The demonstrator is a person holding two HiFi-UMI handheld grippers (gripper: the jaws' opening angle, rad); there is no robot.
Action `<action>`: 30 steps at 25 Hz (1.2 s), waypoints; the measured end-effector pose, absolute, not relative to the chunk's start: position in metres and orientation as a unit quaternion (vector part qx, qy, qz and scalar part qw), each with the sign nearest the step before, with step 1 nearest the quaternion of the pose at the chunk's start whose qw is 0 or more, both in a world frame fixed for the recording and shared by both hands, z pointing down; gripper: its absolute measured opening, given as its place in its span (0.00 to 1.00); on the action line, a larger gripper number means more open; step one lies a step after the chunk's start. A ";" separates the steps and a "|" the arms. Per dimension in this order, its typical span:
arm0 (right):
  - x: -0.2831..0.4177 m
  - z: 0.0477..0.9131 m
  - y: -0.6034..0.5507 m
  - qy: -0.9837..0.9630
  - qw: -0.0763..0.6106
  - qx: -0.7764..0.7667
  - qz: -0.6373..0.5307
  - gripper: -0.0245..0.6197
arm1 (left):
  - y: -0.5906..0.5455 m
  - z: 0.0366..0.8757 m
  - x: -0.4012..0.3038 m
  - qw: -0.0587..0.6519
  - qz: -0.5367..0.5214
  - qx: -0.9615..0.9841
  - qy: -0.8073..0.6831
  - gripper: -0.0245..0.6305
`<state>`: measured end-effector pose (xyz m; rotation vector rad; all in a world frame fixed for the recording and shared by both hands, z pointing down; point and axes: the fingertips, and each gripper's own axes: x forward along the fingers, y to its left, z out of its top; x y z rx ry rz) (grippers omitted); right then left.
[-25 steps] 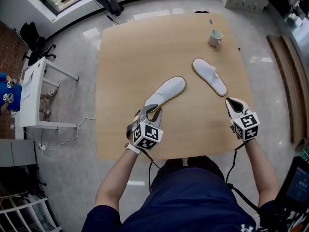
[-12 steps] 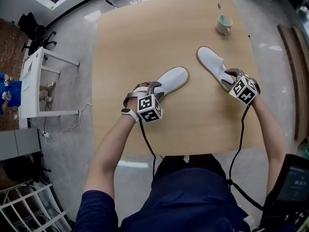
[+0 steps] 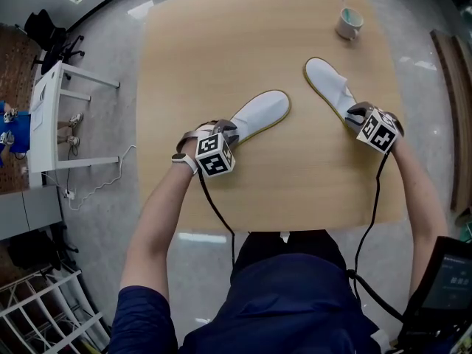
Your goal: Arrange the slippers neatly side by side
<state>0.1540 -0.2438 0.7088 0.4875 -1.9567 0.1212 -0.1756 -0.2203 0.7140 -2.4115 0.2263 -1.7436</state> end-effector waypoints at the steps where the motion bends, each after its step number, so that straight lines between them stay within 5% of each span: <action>1: 0.154 0.710 -0.240 -0.822 0.525 0.212 0.061 0.15 | -0.217 0.715 -0.176 0.064 -0.577 -0.809 0.089 0.15; 4: 0.153 0.715 -0.230 -0.826 0.502 0.233 0.102 0.15 | -0.212 0.718 -0.175 0.021 -0.557 -0.819 0.133 0.09; 16: 0.143 0.717 -0.187 -0.816 0.443 0.296 0.225 0.14 | -0.176 0.715 -0.155 -0.166 -0.472 -0.832 0.240 0.09; 30: 0.092 0.721 -0.137 -0.792 0.356 0.375 0.325 0.12 | -0.131 0.712 -0.133 -0.257 -0.417 -0.809 0.326 0.09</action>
